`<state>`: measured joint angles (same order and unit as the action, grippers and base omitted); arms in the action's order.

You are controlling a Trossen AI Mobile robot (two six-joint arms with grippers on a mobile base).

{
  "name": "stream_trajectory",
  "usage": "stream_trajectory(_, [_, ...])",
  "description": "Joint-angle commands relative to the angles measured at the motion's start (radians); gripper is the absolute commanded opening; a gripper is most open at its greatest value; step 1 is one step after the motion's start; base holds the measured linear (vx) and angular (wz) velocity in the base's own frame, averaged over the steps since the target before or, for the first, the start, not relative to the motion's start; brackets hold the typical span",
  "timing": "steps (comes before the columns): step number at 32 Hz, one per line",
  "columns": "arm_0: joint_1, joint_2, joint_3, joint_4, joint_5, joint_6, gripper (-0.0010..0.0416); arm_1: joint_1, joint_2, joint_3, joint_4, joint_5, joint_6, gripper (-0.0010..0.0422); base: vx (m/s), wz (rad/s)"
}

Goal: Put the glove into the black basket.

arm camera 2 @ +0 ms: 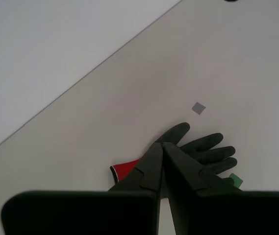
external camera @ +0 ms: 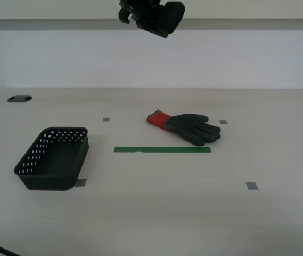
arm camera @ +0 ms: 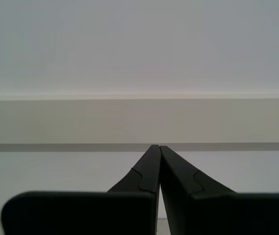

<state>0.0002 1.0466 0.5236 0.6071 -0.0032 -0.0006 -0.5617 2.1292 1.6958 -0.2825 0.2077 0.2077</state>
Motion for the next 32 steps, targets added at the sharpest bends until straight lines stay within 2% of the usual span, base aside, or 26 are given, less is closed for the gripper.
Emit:
stream_trajectory(1, [0.000, 0.000, 0.001, 0.002, 0.000, 0.000, 0.0001, -0.012, 0.103, 0.133, -0.069, 0.004, -0.012, -0.0001, 0.000, 0.000])
stream_trajectory(14, [0.000, 0.000, 0.001, -0.013, 0.000, 0.000, 0.0001, -0.111, 0.530, 0.669, -0.373, 0.003, -0.049, -0.0001, 0.000, 0.000])
stream_trajectory(18, [0.000, 0.000, 0.001, -0.019, 0.000, 0.000, 0.0001, -0.131, 0.586, 0.637, -0.348, -0.009, -0.097, -0.0001, 0.000, 0.000])
stream_trajectory(21, [0.000, 0.000, 0.001, -0.022, 0.000, 0.000, 0.0001, -0.137, 0.642, 0.636, -0.363, -0.019, -0.160, -0.0001, 0.000, 0.000])
stream_trajectory(29, [0.000, 0.000, 0.001, -0.050, 0.000, 0.000, 0.0001, -0.142, 0.698, 0.626, -0.335, -0.054, -0.201, -0.0001, 0.000, 0.000])
stream_trajectory(32, [0.000, 0.000, 0.001, -0.059, 0.000, 0.000, 0.0001, -0.142, 0.698, 0.614, -0.301, -0.105, -0.201, -0.0001, 0.000, 0.000])
